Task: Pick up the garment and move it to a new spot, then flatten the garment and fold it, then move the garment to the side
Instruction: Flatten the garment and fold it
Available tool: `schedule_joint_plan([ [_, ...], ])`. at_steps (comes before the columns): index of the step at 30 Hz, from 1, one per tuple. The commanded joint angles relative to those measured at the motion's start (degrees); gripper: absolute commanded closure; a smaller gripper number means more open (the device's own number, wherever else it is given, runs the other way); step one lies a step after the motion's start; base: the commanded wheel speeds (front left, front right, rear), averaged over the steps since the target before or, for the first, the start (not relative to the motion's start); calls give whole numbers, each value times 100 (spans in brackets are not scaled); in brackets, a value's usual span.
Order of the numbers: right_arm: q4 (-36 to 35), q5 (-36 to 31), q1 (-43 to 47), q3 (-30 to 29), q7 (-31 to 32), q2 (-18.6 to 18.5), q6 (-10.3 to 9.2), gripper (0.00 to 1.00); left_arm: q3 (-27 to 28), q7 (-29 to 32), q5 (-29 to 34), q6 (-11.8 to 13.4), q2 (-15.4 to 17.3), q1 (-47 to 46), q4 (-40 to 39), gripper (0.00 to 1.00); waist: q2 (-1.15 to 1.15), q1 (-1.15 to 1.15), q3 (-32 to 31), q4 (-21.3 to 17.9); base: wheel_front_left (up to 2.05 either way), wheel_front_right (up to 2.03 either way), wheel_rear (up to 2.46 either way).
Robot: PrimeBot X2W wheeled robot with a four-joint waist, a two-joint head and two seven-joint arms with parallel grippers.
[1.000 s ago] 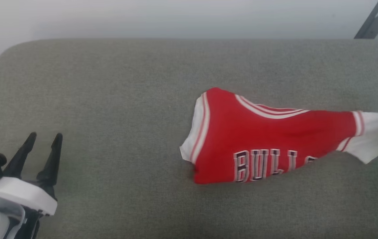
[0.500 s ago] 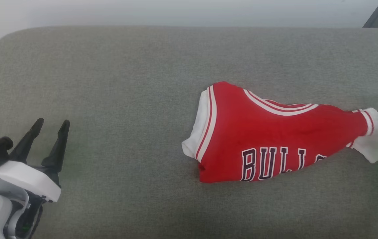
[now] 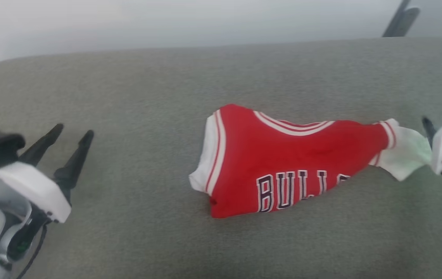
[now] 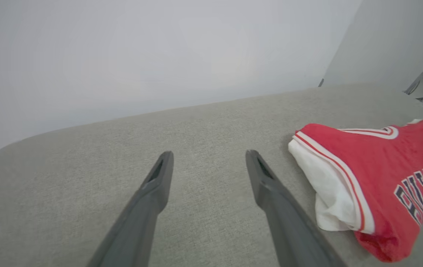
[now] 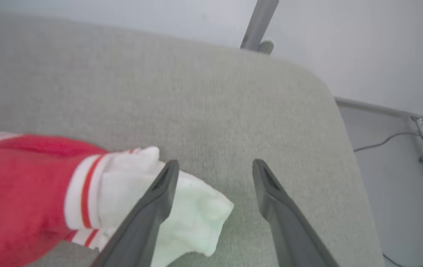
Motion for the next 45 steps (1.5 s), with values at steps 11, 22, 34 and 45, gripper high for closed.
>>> schedule_joint_plan([
  [11,-1269,-669,491,-623,-1906,860,-12,0,-519,1697,-452,-104,-44,-803,-123,0,0,0,-24,-750,0,0,0],
  [22,-2243,-1169,1069,-1052,-2331,1653,-11,0,-989,3330,-952,137,-249,-1270,352,0,0,0,250,-1244,0,0,0],
  [34,-2660,-1221,1328,-1201,-2376,2003,-11,0,-1303,4125,-1167,323,-489,-1334,768,0,0,0,552,-1474,0,0,0],
  [45,-2654,-1236,1302,-1233,-2367,2068,-11,0,-1292,4337,-1347,412,-583,-1395,806,0,0,0,602,-1430,0,0,0],
])
